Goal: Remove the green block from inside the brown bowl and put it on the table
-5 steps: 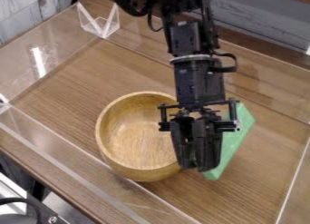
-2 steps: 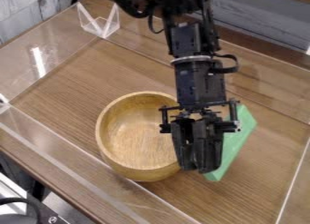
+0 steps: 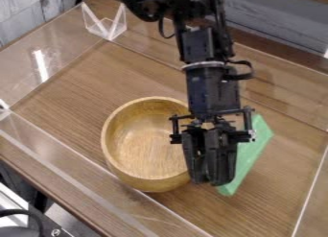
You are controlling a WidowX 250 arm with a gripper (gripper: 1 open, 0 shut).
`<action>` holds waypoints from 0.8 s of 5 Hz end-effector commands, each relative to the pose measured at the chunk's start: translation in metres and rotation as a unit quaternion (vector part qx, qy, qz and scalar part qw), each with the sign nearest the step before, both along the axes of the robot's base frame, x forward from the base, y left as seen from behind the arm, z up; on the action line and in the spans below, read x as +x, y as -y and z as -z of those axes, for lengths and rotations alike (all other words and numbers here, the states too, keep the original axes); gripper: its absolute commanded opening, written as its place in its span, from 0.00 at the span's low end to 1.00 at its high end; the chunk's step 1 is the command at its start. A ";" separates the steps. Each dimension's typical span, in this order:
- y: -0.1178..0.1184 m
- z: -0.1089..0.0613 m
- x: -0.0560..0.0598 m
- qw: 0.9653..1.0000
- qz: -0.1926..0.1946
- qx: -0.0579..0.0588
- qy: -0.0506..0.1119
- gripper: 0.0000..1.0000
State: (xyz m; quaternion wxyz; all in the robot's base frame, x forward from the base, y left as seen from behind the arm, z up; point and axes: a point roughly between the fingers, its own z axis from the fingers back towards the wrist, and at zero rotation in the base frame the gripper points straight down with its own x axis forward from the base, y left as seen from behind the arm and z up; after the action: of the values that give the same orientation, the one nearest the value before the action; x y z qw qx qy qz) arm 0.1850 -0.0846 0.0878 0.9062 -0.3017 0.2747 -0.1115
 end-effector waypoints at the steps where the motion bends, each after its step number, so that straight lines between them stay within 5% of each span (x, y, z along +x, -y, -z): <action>1: 0.003 -0.007 0.005 1.000 0.011 -0.010 0.017 0.00; 4: 0.004 -0.006 0.002 0.999 0.024 -0.021 0.005 0.00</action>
State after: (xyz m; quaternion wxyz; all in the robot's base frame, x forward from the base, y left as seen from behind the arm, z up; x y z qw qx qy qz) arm 0.1809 -0.0856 0.0866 0.8949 -0.3123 0.2938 -0.1236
